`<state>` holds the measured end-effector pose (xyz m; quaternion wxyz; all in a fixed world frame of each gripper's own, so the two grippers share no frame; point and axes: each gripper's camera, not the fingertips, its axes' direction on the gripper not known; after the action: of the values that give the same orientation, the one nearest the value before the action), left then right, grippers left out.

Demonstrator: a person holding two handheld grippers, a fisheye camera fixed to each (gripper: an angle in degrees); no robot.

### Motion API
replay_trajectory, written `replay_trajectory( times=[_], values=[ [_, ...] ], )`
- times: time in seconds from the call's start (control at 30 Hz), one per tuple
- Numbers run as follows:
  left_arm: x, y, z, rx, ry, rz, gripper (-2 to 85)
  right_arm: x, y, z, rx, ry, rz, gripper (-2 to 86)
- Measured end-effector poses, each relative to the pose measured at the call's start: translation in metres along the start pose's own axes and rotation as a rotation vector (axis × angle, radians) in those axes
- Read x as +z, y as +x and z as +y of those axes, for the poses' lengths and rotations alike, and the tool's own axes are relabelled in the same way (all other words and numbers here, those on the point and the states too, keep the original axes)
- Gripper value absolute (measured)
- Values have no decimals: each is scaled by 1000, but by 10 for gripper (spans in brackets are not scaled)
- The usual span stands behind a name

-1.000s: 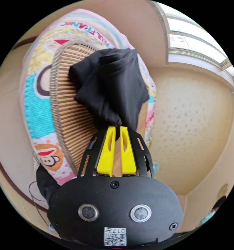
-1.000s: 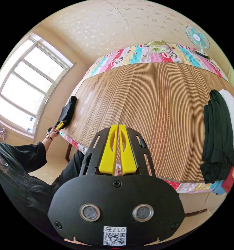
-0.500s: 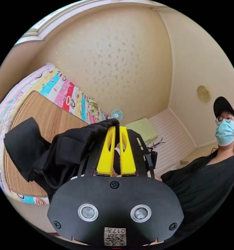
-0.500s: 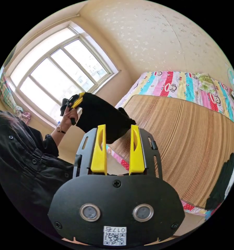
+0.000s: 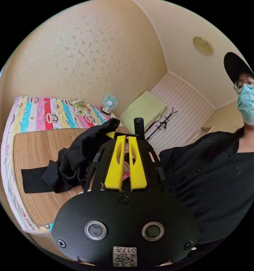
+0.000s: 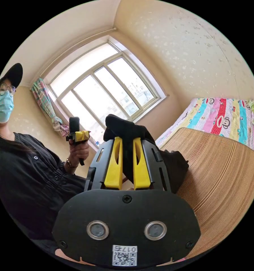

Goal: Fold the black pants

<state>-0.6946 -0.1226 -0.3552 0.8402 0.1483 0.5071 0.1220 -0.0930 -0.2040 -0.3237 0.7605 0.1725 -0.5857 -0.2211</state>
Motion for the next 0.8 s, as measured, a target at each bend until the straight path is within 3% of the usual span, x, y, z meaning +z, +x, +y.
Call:
replay_trajectory(
  times=[0.13,0.2,0.53,0.6,0.67,0.8],
  values=[
    [-23,27,-3,-31,-91,-411,86,-63,-22,-12,-137,130,-200,60],
    [-18,28,0,-38,-122,-511,112,-84,-32,-17,-206,154,-274,59],
    [1,49,-49,259,33,-252,123,-181,-73,-24,-580,205,-640,52],
    [-8,50,-50,275,58,-207,130,-196,-78,-22,-594,235,-643,51],
    [-27,41,-46,258,141,-42,134,-209,-89,-15,-629,257,-665,49],
    [-16,43,-48,210,104,-84,148,-209,-106,-2,-691,267,-733,50]
  ],
)
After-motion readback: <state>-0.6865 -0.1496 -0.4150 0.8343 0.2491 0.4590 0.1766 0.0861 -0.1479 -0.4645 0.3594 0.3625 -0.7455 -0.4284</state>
